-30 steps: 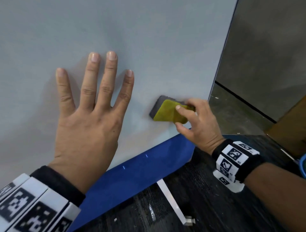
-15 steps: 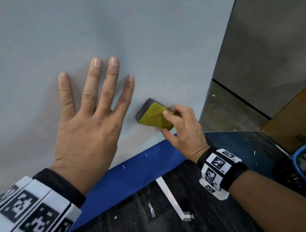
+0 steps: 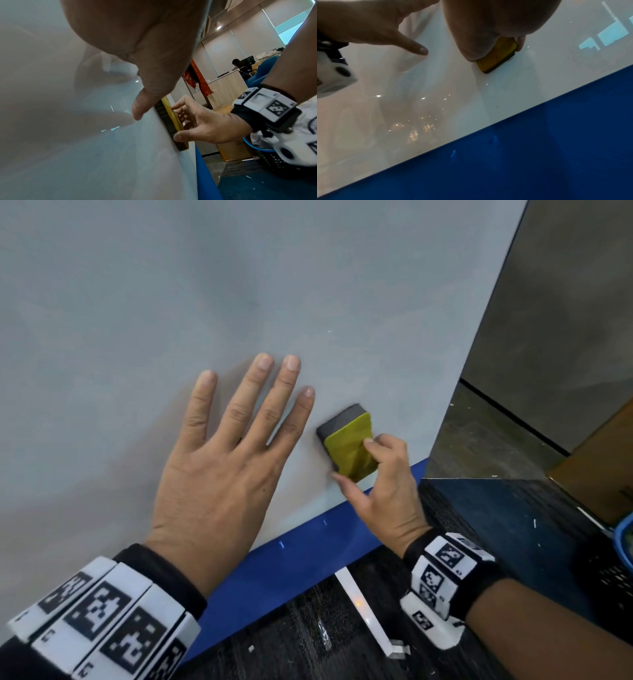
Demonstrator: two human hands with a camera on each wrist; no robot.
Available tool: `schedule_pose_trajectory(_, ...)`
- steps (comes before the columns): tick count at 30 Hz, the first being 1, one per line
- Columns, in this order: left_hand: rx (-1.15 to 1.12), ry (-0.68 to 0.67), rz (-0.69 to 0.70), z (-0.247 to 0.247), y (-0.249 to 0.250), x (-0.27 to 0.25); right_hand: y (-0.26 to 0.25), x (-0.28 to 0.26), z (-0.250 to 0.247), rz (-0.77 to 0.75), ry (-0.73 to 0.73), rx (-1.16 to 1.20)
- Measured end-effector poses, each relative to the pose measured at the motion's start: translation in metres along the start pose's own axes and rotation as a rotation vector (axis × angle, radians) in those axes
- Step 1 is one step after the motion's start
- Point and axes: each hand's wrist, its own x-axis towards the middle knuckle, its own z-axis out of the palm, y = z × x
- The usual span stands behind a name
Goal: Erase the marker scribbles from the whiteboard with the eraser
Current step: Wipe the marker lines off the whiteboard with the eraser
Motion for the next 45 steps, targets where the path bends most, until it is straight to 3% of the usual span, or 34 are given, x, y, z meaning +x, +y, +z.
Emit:
schedule_pose_trajectory(5, 0.031, -0.041, 0.049, -0.003, -0.019, -0.013, 0.003, 0.040, -0.025, 0.088, 0.197, 0.010)
schedule_pose_trajectory(8, 0.035, -0.019, 0.009, -0.011, -0.031, -0.021, -0.030, 0.058, -0.021, -0.018, 0.184, 0.030)
schedule_pose_trajectory(13, 0.037, 0.124, -0.101, -0.034, -0.060, -0.024, -0.072, 0.082, -0.024, -0.274, 0.042, -0.058)
schedule_pose_trajectory(18, 0.002, 0.085, -0.151, -0.051, -0.073, -0.027, -0.089, 0.097, -0.039, -0.098, 0.136, -0.031)
schedule_pose_trajectory(23, -0.124, 0.025, -0.199, -0.078, -0.079, -0.025, -0.132, 0.091, -0.041, -0.397, -0.271, -0.203)
schedule_pose_trajectory(30, -0.235, -0.094, -0.214, -0.120, -0.101, -0.027, -0.176, 0.145, -0.097, -0.382, -0.280, -0.233)
schedule_pose_trajectory(34, -0.302, -0.134, -0.292, -0.152, -0.112, -0.039, -0.209, 0.153, -0.121, -0.395, -0.401, -0.162)
schedule_pose_trajectory(39, -0.370, -0.226, -0.293, -0.188, -0.120, -0.069, -0.259, 0.138, -0.135, -0.467, -0.604, -0.035)
schedule_pose_trajectory(45, -0.379, -0.372, -0.428, -0.217, -0.149, -0.136, -0.330, 0.123, -0.114, -0.509, -0.761, 0.131)
